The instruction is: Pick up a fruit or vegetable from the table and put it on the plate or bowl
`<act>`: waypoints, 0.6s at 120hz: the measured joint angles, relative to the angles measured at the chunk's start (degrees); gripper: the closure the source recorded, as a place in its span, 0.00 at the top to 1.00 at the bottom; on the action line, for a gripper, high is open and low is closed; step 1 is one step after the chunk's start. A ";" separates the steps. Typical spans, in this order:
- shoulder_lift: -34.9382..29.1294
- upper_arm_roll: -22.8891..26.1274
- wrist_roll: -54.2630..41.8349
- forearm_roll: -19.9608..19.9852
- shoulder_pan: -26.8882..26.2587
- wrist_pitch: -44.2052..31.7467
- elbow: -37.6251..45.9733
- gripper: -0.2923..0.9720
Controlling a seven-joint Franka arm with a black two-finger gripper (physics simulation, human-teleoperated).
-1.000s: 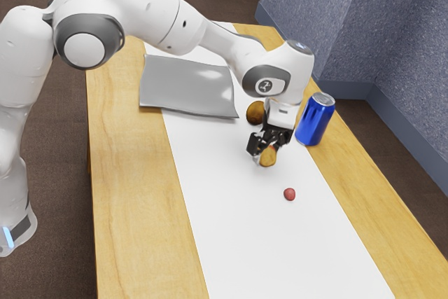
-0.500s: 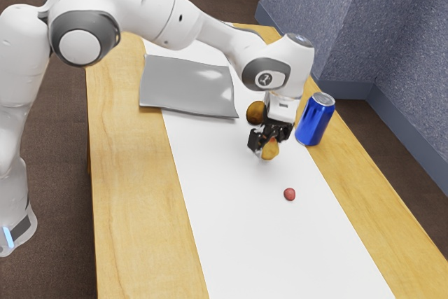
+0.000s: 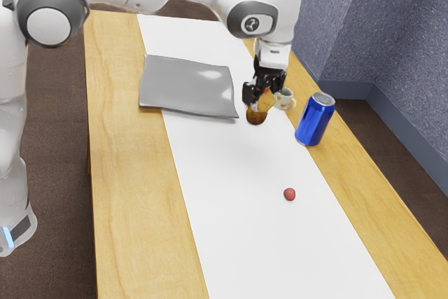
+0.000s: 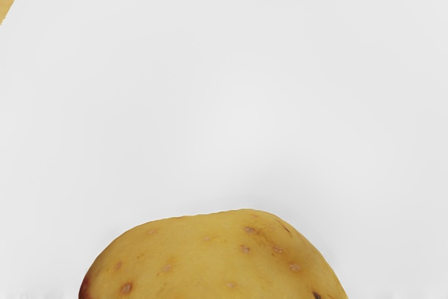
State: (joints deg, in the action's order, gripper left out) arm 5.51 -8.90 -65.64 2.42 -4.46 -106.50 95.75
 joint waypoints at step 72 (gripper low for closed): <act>0.10 -14.43 19.19 -5.90 3.43 10.68 -1.98 0.40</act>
State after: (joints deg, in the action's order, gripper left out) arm 5.62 -23.34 -46.46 -3.48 -1.03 -95.82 93.77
